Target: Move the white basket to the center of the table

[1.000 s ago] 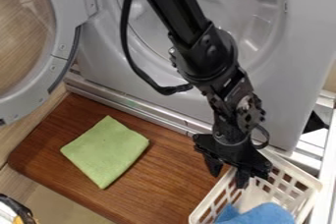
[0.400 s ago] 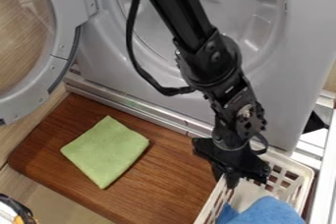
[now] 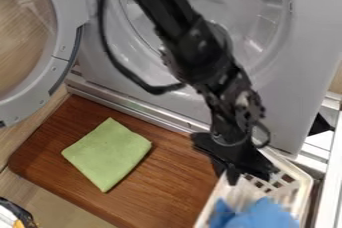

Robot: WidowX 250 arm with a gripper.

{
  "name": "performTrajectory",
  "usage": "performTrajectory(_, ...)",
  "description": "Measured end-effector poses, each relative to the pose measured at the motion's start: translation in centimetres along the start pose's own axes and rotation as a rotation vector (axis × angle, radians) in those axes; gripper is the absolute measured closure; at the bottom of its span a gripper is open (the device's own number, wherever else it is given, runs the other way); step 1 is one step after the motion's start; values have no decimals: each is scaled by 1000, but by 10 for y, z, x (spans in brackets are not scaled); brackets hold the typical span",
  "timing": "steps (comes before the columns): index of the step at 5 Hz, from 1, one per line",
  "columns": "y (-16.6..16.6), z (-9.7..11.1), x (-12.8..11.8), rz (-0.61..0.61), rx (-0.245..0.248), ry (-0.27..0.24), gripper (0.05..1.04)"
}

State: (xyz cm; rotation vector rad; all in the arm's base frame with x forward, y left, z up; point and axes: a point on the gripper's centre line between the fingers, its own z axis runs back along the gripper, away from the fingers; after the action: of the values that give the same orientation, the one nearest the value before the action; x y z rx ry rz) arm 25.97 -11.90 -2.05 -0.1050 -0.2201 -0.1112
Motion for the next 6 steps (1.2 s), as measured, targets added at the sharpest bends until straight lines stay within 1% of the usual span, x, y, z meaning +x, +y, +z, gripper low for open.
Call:
performTrajectory(1, 3, 21, 0, 6, -39, -15, 987)
performTrajectory(2, 33, 37, 4, 59, -58, -27, 987)
performTrajectory(3, 74, 41, 6, 103, -19, -24, 987)
performTrajectory(4, 113, 37, 11, 129, 54, -28, 987)
performTrajectory(5, 144, 28, 12, 134, 98, -2, 987)
performTrajectory(6, 153, 18, 8, 127, 114, 25, 987)
